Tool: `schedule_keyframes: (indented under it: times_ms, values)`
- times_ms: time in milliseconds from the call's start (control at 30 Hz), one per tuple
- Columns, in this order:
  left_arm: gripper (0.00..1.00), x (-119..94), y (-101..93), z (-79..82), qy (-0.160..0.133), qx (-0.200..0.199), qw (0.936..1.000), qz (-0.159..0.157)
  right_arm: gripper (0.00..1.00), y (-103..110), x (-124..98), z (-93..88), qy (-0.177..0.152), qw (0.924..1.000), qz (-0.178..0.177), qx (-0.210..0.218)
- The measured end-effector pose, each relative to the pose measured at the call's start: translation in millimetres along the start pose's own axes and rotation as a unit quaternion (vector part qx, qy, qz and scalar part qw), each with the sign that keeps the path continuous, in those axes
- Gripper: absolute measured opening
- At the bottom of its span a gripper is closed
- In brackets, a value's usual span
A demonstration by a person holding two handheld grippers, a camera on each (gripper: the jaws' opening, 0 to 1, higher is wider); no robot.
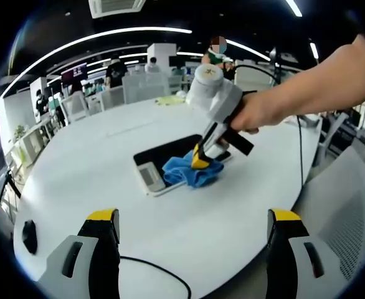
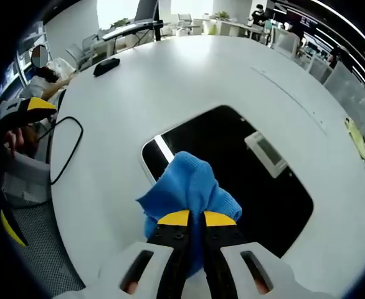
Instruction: Wipe the mirror surface with the cleaning cloth until all visible marks leave the cleaned area.
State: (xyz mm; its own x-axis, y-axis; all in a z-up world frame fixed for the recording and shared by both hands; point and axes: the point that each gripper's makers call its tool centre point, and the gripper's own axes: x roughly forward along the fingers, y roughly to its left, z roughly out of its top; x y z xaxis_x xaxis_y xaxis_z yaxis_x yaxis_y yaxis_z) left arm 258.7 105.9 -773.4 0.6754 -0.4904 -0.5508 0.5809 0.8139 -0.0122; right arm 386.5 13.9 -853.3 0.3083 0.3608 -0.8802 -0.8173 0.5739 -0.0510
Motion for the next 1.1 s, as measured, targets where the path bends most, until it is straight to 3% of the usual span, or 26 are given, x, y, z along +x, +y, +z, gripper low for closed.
schedule_keyframes:
  times_ms: [433, 1100]
  values:
    - [0.99, -0.2, -0.4, 0.6, -0.001, -0.001, 1.0, -0.001, 0.02, -2.3, -1.6, -3.0, 0.002, 1.0, 0.005, 0.008]
    - [0.99, 0.2, -1.3, 1.2, -0.003, -0.002, 1.0, -0.003, 0.02, -6.7, 1.0, 0.2, 0.031, 0.9986, 0.027, 0.033]
